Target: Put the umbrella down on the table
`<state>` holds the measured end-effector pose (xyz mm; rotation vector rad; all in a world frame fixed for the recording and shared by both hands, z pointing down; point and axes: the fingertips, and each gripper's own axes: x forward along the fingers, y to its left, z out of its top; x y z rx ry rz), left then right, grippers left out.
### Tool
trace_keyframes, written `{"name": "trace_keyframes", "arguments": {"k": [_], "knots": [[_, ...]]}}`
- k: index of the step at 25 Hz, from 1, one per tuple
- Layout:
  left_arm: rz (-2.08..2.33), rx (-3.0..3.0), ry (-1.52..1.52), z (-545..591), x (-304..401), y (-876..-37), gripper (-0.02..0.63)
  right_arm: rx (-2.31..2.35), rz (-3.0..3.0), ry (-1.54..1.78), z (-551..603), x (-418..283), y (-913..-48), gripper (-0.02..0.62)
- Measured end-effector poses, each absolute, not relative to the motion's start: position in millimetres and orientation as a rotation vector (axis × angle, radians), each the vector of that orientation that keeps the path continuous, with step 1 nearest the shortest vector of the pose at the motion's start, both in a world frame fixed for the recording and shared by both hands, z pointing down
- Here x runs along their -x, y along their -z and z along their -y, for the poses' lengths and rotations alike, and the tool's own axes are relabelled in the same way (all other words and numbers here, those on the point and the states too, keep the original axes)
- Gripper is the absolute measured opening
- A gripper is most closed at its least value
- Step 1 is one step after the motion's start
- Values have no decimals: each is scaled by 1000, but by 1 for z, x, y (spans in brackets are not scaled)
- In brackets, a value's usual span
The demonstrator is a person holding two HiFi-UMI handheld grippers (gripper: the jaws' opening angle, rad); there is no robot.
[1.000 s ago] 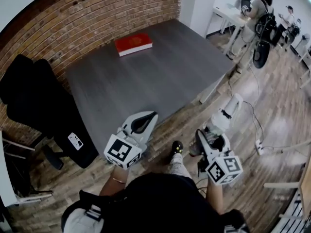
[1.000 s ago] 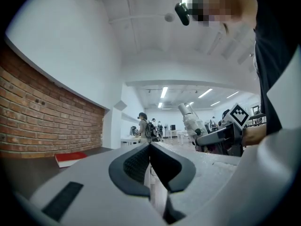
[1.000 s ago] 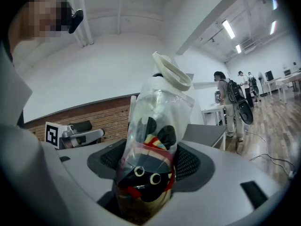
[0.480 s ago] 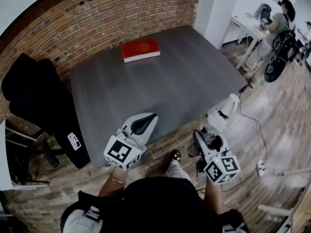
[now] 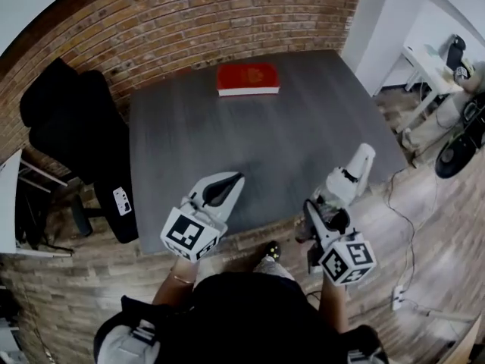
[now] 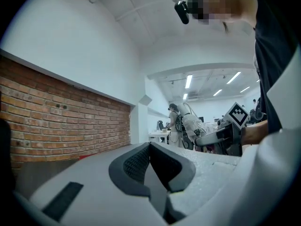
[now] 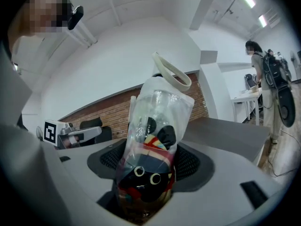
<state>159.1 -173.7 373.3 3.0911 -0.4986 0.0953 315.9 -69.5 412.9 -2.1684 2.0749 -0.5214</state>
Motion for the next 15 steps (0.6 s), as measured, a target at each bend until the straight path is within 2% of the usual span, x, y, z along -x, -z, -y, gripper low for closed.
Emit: {"name": "trace_keyframes", "arguments": {"k": [15], "knots": [[925, -2996, -85, 226, -165, -377, 2, 1898, -2431, 615, 171, -339, -430, 296]]}}
